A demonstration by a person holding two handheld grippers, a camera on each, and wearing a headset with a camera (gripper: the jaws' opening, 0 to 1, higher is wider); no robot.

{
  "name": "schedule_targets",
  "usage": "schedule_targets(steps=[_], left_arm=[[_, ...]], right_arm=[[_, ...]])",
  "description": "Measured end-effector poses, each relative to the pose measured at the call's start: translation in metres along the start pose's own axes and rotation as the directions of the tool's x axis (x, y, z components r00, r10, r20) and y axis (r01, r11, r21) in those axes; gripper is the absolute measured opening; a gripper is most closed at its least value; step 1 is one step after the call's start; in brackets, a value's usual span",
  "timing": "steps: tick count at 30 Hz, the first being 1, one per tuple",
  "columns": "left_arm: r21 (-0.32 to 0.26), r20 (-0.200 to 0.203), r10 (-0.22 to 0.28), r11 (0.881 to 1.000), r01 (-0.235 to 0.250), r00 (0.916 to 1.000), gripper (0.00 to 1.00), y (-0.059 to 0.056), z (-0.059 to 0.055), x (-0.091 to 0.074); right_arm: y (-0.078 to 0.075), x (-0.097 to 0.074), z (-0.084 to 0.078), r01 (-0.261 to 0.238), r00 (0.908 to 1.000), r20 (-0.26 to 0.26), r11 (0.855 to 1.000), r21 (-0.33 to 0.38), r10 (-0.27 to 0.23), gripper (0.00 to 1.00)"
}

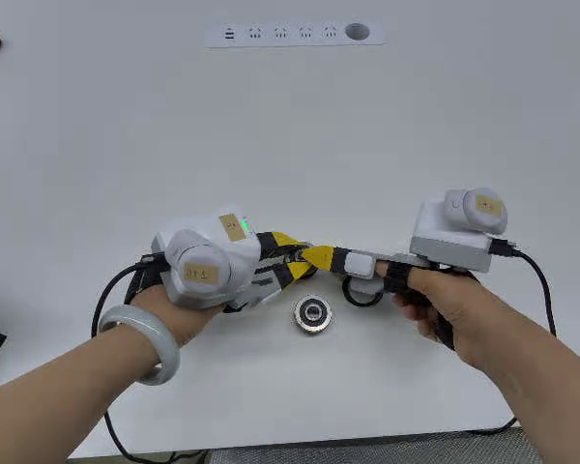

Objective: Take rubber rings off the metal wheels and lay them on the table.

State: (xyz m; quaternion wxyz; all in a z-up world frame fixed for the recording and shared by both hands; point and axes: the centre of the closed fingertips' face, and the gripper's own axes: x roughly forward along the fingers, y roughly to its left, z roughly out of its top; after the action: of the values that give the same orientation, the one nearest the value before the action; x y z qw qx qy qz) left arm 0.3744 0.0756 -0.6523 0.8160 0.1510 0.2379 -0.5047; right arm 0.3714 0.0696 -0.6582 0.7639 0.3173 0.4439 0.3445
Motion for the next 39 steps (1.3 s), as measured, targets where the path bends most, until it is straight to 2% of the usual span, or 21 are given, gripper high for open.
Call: schedule_targets(steps=[1,3,8,16,21,39], left_arm=[[0.001,0.000,0.000,1.000,0.000,1.0000,0.14,-0.001,0.000,0.000],[0.001,-0.001,0.001,1.000,-0.001,1.0000,0.14,0.000,0.000,0.000],[0.002,-0.002,0.001,1.000,-0.001,1.0000,0.14,0.000,-0.002,0.000],[0.005,-0.004,0.001,1.000,-0.001,1.0000,0.14,-0.001,-0.002,0.000],[0.006,-0.005,-0.001,1.000,0.001,1.0000,0.14,-0.001,-0.002,0.000],[0.008,-0.011,-0.003,1.000,0.003,0.9999,0.14,-0.002,-0.001,0.000]], right_arm=[[0.003,-0.002,-0.003,-0.016,0.9998,-0.016,1.000,0.004,0.016,0.20],[0.005,-0.004,-0.002,-0.018,0.9998,-0.003,1.000,0.008,0.018,0.20],[0.006,-0.005,-0.001,-0.006,1.0000,0.001,1.000,-0.017,0.006,0.19],[0.003,-0.005,0.001,0.012,0.9999,0.005,0.999,-0.042,-0.012,0.10],[-0.004,-0.006,0.002,0.034,0.9994,0.003,0.998,-0.051,-0.034,0.04],[0.007,-0.007,0.004,0.030,0.9994,0.020,0.996,-0.080,-0.028,0.02]])
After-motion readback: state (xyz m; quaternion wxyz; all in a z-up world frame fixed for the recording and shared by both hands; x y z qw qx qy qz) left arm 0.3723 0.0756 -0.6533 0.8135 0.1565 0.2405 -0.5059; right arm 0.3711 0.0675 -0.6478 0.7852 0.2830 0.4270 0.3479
